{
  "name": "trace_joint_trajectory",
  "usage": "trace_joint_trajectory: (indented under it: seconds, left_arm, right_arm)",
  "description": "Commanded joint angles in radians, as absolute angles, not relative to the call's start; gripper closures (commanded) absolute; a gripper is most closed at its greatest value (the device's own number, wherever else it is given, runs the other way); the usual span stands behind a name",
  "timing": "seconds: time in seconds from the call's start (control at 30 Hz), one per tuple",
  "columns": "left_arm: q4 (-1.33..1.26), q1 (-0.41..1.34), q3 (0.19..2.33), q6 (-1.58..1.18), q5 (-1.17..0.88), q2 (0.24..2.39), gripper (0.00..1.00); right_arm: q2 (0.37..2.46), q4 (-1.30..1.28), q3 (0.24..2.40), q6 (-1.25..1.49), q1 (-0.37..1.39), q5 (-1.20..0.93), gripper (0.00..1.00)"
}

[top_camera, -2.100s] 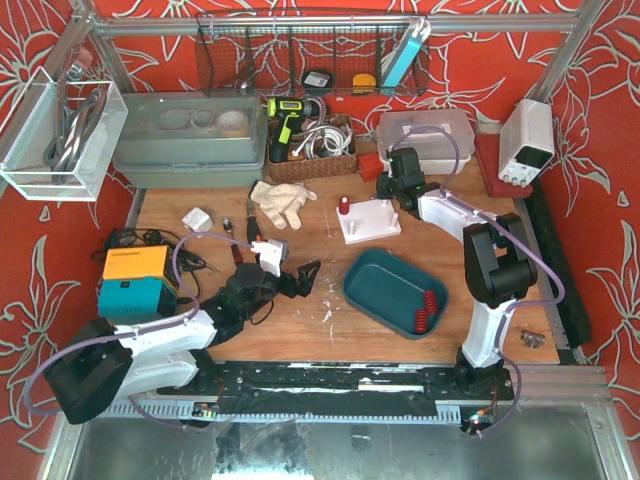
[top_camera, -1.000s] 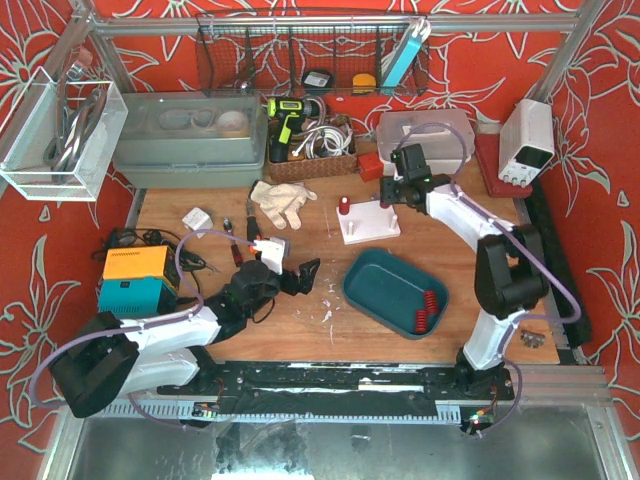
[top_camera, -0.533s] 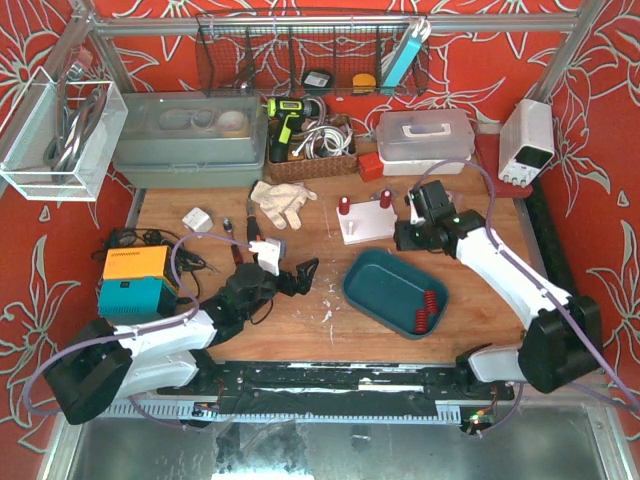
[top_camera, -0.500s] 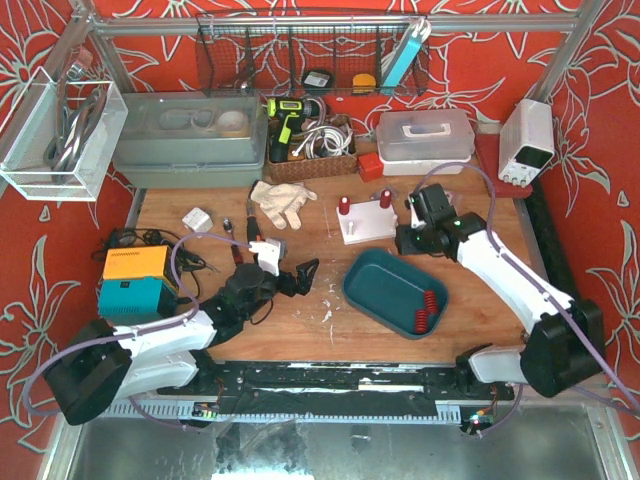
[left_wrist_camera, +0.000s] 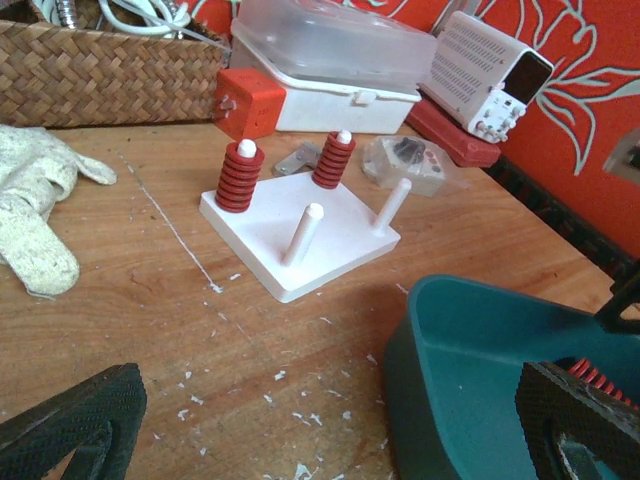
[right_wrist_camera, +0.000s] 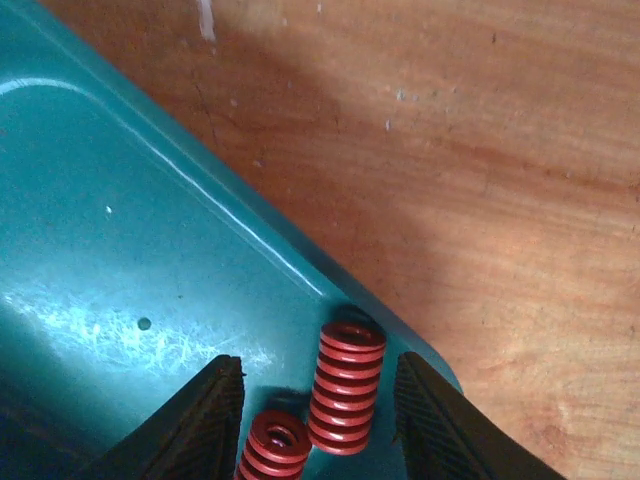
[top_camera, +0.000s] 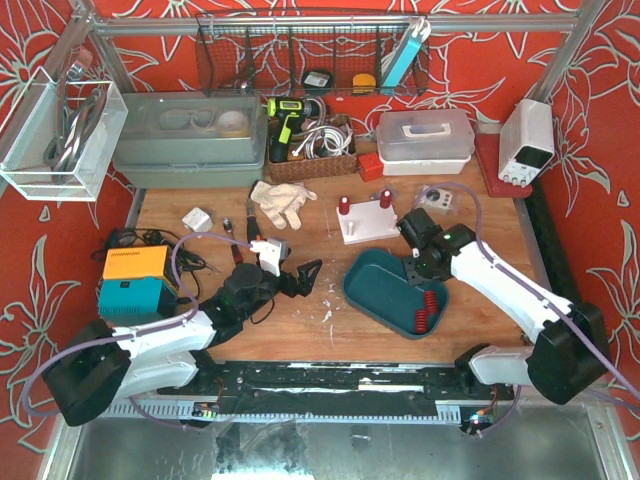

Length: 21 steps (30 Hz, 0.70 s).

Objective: Install the large spring

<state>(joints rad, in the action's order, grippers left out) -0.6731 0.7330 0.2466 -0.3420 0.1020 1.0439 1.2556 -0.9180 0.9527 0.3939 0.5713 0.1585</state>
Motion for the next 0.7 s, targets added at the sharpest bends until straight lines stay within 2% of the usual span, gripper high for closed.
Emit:
trace_joint_trajectory:
  seconds: [0.0,0.33,0.67]
  left_arm:
    - [-0.693,0.731,0.241,-0.354,0.111,1.025,0.00]
    - [-0.694,0.730,0.228,-0.384,0.135,1.000,0.00]
    - [-0.688,0.730,0.216,-0.392,0.158,0.955,0.00]
  right_arm:
    - [1.314,-1.000,0.965,0.445,0.607,0.227,0.54]
    - [1.516,-1.088,0.974,0.474,0.616,0.292,0.57]
    - [1.615,-1.019,0.961,0.477,0.613,0.248,0.59]
